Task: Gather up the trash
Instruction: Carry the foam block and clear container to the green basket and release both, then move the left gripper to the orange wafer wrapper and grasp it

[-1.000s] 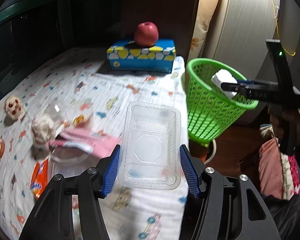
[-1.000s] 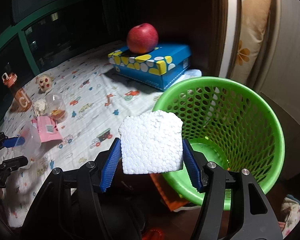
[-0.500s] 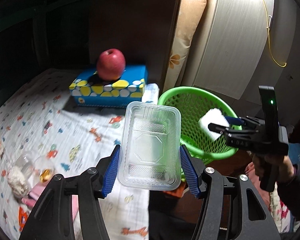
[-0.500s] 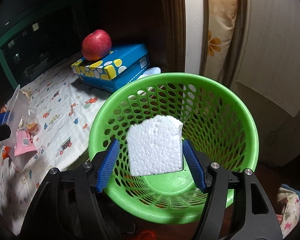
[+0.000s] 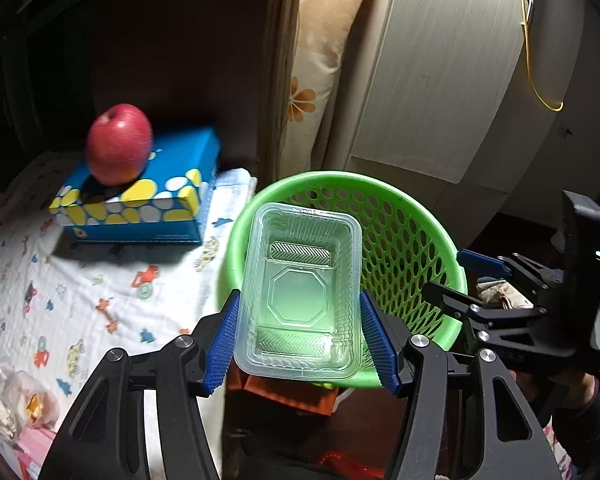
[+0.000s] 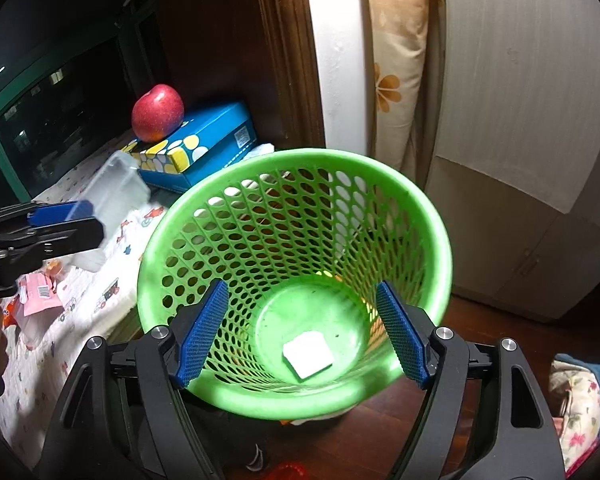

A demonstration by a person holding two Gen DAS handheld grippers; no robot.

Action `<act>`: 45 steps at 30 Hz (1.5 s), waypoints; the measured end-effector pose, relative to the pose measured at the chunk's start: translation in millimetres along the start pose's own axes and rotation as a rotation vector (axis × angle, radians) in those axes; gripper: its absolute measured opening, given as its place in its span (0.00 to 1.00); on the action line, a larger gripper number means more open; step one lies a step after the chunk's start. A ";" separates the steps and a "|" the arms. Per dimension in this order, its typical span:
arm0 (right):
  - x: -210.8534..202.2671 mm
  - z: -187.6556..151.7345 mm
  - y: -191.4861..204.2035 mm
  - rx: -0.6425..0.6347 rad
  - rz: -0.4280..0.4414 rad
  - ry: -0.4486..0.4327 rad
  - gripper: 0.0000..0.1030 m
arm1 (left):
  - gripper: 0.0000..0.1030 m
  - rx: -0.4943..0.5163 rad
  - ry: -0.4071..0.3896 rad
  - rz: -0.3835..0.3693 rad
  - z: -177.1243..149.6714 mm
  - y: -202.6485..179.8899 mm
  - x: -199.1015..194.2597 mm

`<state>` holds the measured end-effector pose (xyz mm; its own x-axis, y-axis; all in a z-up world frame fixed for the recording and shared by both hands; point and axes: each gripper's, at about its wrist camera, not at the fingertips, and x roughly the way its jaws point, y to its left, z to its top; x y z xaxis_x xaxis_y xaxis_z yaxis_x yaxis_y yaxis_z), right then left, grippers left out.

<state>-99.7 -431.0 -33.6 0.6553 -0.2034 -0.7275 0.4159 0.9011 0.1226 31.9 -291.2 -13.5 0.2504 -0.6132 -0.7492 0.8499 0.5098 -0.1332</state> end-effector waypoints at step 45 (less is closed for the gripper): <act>-6.8 -3.0 164.8 -0.202 0.307 0.015 0.82 | 0.78 -0.541 -0.046 0.490 -145.3 182.6 -152.4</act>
<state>-37.5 -279.9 -10.5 0.7200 0.0931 -0.6877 0.0671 0.9770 0.2025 81.6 -16.9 -17.9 0.5726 -0.2569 -0.7786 0.2902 0.9517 -0.1006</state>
